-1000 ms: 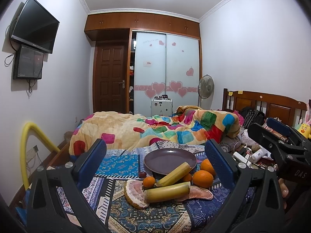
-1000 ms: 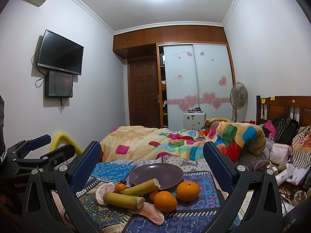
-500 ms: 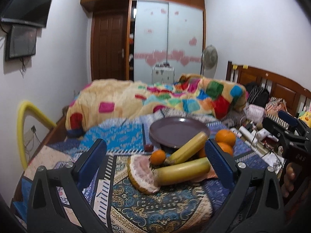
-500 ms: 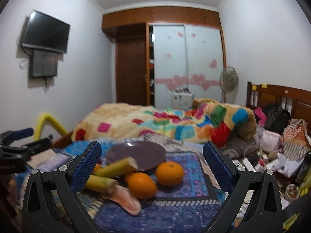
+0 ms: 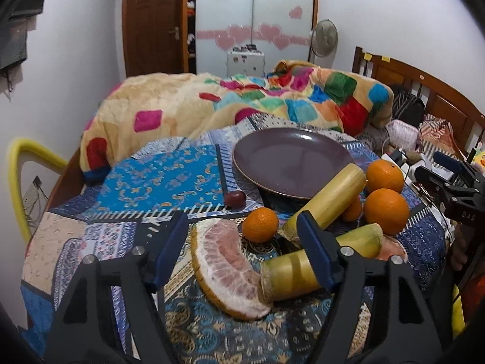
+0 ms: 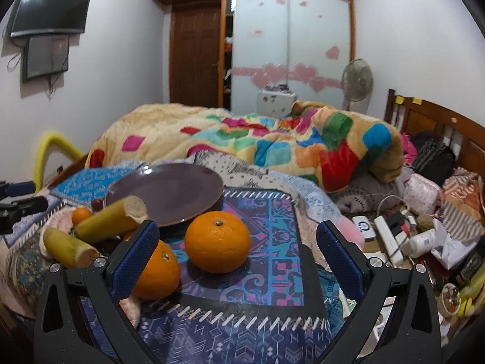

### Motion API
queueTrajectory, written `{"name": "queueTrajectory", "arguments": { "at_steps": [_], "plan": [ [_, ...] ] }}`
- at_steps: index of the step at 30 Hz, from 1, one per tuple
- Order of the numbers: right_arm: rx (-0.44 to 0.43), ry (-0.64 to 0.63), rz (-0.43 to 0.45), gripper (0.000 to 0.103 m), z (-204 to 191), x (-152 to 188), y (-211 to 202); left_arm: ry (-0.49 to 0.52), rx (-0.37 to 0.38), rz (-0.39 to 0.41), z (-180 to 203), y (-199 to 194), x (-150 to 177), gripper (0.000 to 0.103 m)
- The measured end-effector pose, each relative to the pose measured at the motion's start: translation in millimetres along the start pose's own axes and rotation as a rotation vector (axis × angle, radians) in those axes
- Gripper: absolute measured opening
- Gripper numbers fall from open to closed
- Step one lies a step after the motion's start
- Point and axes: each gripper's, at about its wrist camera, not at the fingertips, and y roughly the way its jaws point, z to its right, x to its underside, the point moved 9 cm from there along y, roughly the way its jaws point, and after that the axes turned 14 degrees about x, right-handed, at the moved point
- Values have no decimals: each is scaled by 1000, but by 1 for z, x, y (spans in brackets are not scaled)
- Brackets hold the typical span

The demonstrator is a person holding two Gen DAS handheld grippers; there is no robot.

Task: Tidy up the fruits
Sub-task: 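Grasp the small tangerine with the left tool while the right tool grasps a large orange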

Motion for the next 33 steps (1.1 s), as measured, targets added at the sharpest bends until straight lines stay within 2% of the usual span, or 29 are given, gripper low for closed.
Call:
{"name": "queueTrajectory", "arguments": {
  "at_steps": [4, 14, 22, 26, 33],
  "plan": [
    [-46, -10, -58, 92, -6, 5, 17, 1, 28, -49, -1, 18, 1, 64],
    [-108, -65, -149, 85, -19, 13, 34, -11, 86, -154, -1, 45, 9, 45],
    [-125, -95, -213, 81, -25, 18, 49, -20, 92, -172, -4, 56, 7, 45],
    [-146, -81, -237, 80, -26, 19, 53, 4, 96, -178, -2, 60, 7, 41],
    [-199, -60, -273, 72, -29, 22, 55, -51, 164, -239, 0, 72, 8, 37]
  ]
}}
